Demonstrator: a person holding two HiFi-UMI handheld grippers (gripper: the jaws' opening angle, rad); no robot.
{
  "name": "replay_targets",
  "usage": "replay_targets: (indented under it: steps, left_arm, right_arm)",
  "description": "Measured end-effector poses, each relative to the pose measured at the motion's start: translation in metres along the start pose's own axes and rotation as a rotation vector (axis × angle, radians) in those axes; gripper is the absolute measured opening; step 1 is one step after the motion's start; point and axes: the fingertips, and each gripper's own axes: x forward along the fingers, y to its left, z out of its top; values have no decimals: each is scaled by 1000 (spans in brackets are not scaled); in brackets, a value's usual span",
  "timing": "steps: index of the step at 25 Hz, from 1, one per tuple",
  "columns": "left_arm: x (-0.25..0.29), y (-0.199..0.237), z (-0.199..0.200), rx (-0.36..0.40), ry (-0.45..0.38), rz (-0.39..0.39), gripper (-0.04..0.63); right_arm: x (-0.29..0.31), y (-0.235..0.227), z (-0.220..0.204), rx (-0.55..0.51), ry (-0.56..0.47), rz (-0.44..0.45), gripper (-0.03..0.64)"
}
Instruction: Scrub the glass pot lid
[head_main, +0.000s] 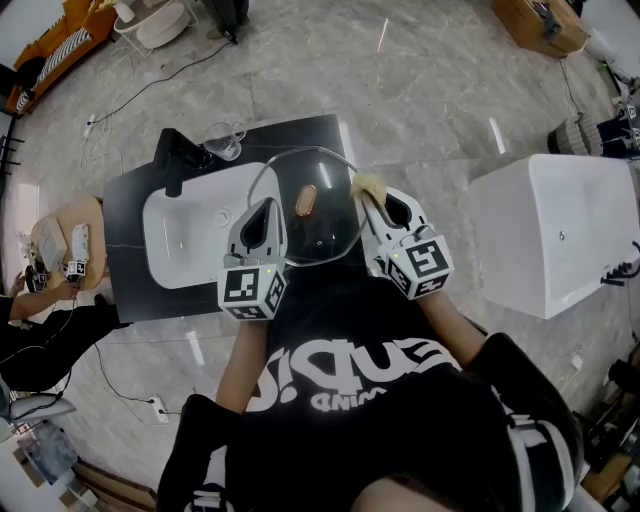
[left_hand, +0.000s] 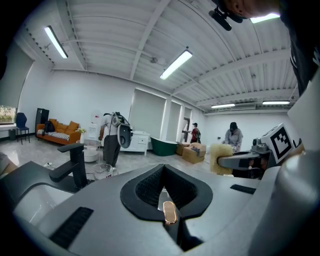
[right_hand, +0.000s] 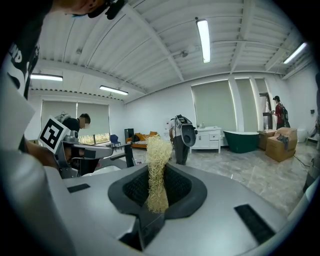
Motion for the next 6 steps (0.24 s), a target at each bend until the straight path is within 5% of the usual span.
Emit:
replay_targets:
  steps: [6]
  left_arm:
    - [2,1,1,-8,-3,1,14]
  right_arm:
    - [0,-4,1,1,-8,-11,46]
